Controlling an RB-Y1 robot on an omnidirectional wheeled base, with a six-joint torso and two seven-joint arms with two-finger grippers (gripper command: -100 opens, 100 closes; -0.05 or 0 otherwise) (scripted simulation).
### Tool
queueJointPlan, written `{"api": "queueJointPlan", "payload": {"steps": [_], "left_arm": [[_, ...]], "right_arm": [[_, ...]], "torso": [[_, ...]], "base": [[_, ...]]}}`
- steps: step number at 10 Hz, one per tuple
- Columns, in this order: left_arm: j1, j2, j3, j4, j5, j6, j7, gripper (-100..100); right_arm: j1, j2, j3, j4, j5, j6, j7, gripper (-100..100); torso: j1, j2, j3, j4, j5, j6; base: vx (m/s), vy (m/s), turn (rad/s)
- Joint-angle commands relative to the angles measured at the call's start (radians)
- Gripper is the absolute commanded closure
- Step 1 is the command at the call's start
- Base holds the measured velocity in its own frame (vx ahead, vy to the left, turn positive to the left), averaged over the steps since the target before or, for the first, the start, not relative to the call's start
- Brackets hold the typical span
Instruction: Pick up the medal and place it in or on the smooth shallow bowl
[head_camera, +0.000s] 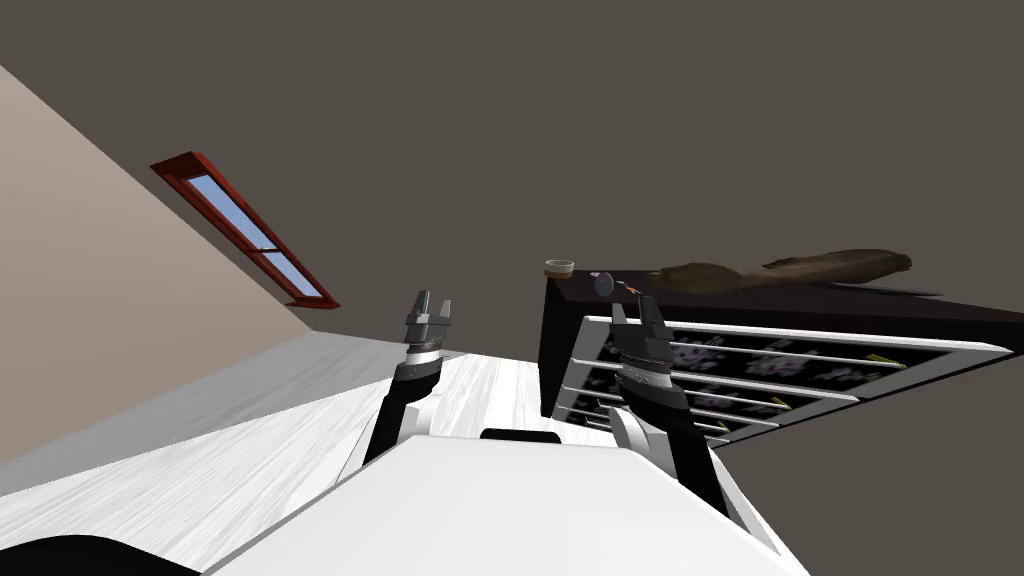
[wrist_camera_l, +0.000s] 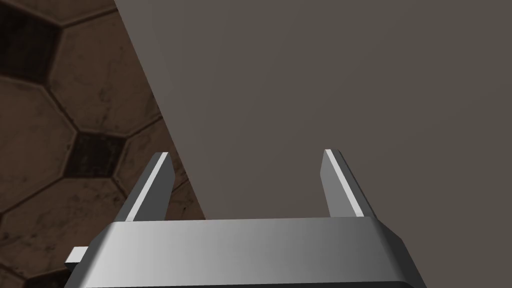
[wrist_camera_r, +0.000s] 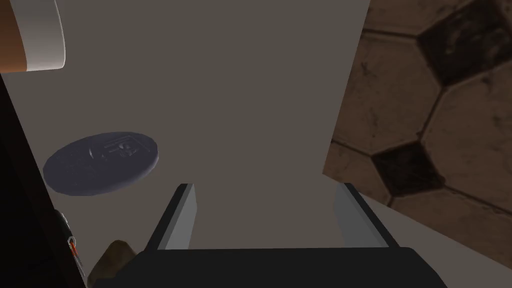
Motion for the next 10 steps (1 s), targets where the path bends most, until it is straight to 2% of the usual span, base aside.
{"api": "queueJointPlan", "payload": {"steps": [1,3,4,8,9,10], "left_arm": [[0.000,0.000,0.000,0.000,0.000,0.000,0.000,0],[0.000,0.000,0.000,0.000,0.000,0.000,0.000,0],[0.000,0.000,0.000,0.000,0.000,0.000,0.000,0],[0.000,0.000,0.000,0.000,0.000,0.000,0.000,0],[0.000,0.000,0.000,0.000,0.000,0.000,0.000,0],[0.000,0.000,0.000,0.000,0.000,0.000,0.000,0]], "right_arm": [[-0.010,-0.043,0.008,0.011,0.015,-0.004,-0.006,-100],[-0.032,-0.102,0.027,0.037,0.050,-0.012,-0.020,-100],[-0.032,-0.115,0.027,0.037,0.050,-0.012,-0.020,-100],[-0.088,-0.235,0.071,0.096,0.131,-0.032,-0.056,-100],[-0.088,-0.242,0.071,0.096,0.131,-0.032,-0.056,-100],[-0.111,-0.282,0.088,0.120,0.164,-0.040,-0.072,-100]], "torso": [[0.000,0.000,0.000,0.000,0.000,0.000],[0.001,0.004,0.002,0.001,0.000,0.000],[0.002,0.007,0.004,0.001,0.000,0.000],[0.002,0.006,0.004,0.002,0.001,0.000],[0.002,0.006,0.003,0.001,0.000,0.000],[0.001,0.005,0.003,0.001,0.000,0.000]], "base": [[-0.034,0.019,-0.056],[-0.099,0.029,-0.085],[-0.082,0.038,-0.029],[-0.094,0.036,-0.093],[-0.065,0.020,-0.044],[-0.068,0.041,-0.112]]}}
